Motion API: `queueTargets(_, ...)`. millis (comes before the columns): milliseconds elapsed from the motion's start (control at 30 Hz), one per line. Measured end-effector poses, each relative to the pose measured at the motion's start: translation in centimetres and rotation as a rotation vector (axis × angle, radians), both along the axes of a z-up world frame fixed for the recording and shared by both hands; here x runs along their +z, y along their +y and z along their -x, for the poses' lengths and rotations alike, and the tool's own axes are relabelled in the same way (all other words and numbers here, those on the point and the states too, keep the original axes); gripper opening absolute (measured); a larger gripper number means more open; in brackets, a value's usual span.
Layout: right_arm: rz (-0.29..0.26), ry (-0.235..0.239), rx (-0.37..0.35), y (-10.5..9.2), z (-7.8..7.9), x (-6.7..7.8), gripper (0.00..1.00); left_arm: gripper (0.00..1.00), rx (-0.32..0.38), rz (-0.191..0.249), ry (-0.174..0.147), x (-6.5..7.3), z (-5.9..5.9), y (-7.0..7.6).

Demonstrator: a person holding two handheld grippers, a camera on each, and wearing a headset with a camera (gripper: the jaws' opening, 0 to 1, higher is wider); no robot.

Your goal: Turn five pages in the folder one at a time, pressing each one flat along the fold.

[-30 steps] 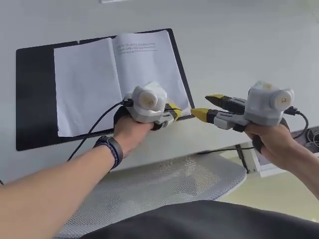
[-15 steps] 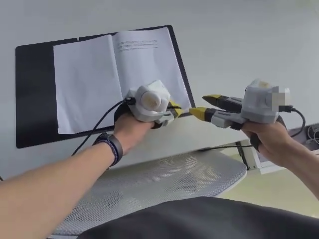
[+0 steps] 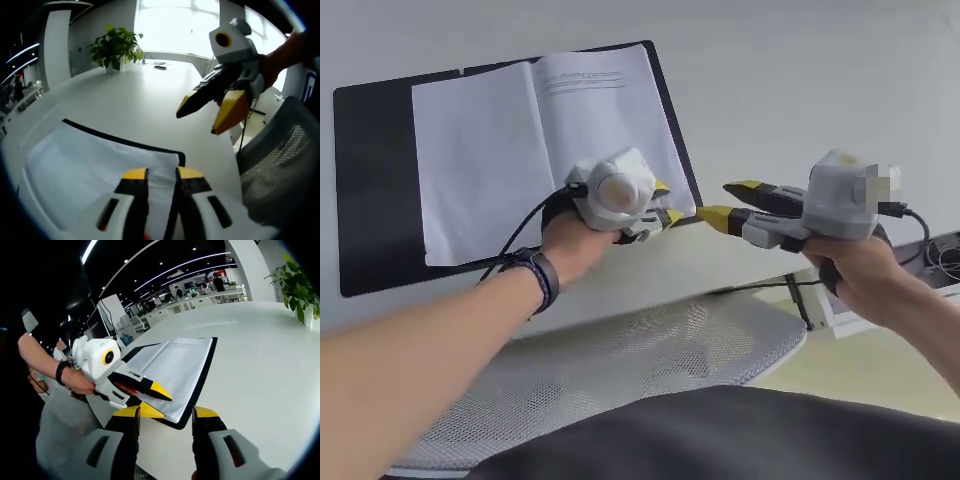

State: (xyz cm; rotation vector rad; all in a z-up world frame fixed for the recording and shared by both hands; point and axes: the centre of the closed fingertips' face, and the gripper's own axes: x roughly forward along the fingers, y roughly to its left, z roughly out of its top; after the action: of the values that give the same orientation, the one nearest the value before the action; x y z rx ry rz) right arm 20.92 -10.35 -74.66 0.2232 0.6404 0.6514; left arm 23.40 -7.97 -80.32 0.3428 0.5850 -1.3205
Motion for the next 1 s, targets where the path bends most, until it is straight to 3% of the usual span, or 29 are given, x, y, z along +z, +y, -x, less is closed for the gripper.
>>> queueTargets(267, 0.003, 0.000, -0.003, -0.1, 0.0, 0.0, 0.39, 0.19, -0.032, 0.010, 0.031, 0.3, 0.5, 0.2)
queueTargets(400, -0.001, 0.000, 0.000, 0.1, 0.0, -0.1, 0.39, 0.15, -0.043, 0.017, 0.062, 0.5, 1.0, 0.0)
queueTargets(500, 0.001, -0.001, 0.005, 0.2, 0.0, -0.1, 0.39, 0.13, -0.036, 0.024, 0.093, 0.7, 1.1, 0.0)
queueTargets(1000, 0.001, -0.001, 0.009, 0.4, 0.2, 0.0, 0.39, 0.13, 0.006, 0.034, 0.145, 0.8, 0.9, -0.2)
